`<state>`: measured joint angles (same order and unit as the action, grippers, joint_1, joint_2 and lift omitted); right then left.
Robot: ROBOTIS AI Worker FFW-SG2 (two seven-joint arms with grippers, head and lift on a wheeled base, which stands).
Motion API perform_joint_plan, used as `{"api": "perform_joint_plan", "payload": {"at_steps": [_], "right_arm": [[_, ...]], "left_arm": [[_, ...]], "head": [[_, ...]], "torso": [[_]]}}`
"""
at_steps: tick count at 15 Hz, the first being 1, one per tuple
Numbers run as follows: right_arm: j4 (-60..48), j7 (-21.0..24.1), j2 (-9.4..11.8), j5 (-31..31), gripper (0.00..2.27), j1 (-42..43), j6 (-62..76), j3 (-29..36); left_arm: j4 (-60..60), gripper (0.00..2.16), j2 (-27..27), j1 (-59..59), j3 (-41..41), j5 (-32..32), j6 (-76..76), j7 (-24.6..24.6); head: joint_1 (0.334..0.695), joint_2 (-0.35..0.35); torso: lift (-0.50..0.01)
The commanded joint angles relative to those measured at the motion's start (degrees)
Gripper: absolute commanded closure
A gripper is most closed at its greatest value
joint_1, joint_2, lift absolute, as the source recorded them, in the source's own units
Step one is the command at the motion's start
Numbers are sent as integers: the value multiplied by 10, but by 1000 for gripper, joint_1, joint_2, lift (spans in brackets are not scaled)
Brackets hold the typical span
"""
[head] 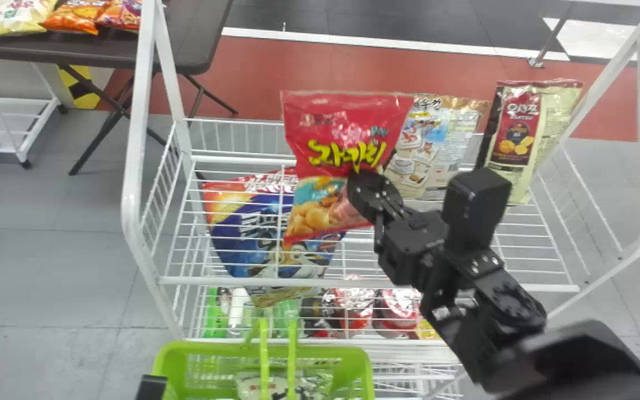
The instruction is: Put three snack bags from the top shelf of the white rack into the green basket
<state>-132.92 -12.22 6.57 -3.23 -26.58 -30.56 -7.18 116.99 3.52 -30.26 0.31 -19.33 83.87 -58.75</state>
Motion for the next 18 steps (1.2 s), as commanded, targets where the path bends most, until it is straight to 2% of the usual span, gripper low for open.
{"api": "perform_joint_plan", "payload": {"at_steps": [1,5,6,9,12,18], "right_arm": [[-78,-25,5,-28,2159,-77,-81,58],[-146,-86,13,-27,2159,-158,-239,117],[-149,-93,13,-28,2155,-180,-244,126],[-141,-99,20,-32,2155,-195,-381,124],[-78,-108,20,-47,2155,-196,-372,103],[21,-108,16,-52,2155,-135,-314,0]], "left_arm": [[0,2148,-1,6,0,1,1,3],[0,2148,-4,6,-4,1,3,11],[0,2148,-4,6,-6,0,3,11],[0,2148,-4,6,-7,0,3,13],[3,2148,-4,1,-7,0,3,10],[16,2148,-3,-8,-20,2,5,12]], "head": [[695,-201],[695,-344],[695,-350],[695,-350],[695,-350],[695,-350]], "torso": [[0],[0],[0],[0],[0],[0]]}}
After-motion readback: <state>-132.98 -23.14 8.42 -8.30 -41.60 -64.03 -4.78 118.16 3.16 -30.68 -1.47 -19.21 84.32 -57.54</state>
